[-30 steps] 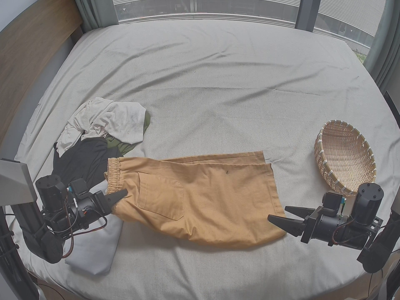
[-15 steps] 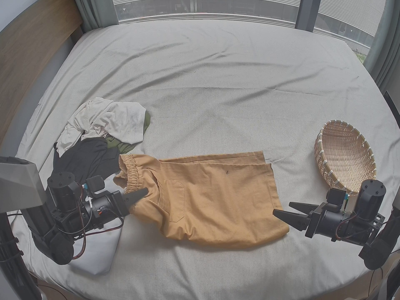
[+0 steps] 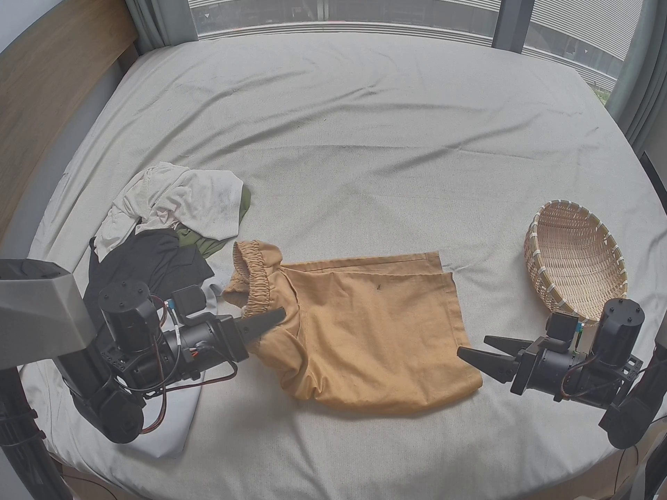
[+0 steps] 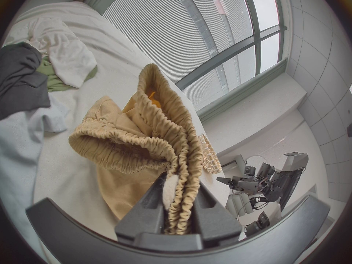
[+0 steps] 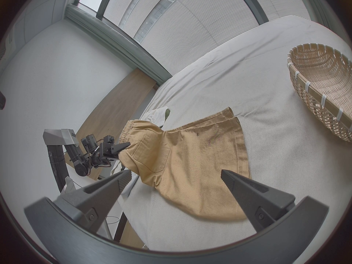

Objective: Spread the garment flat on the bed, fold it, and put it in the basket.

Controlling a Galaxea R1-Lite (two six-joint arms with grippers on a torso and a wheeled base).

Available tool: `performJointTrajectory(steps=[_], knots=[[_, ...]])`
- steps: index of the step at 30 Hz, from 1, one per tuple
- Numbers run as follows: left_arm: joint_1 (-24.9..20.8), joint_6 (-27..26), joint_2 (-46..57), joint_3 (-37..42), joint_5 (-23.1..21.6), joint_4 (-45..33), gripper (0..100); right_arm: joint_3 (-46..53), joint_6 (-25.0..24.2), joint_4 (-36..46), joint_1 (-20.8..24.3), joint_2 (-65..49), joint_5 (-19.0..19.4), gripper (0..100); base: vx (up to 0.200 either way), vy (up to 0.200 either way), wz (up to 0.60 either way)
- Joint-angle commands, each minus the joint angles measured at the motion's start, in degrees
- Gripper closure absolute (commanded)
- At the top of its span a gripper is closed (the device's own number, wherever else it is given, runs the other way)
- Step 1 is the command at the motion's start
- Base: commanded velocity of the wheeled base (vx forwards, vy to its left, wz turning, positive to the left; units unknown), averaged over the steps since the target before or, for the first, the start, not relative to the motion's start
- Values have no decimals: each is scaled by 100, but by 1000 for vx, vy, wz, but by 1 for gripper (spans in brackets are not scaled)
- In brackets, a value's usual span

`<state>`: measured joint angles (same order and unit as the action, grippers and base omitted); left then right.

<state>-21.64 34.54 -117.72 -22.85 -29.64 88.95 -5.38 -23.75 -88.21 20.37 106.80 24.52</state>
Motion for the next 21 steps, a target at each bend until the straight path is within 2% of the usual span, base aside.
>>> performJointTrajectory(steps=[1, 21], knots=[[-156, 44, -40, -176, 2, 8, 100, -25, -7, -3, 2, -81, 1, 0, 0, 0, 0], [-605, 185, -119, -616, -34, -1, 100, -78, -16, -3, 11, -125, -8, 0, 0, 0, 0]])
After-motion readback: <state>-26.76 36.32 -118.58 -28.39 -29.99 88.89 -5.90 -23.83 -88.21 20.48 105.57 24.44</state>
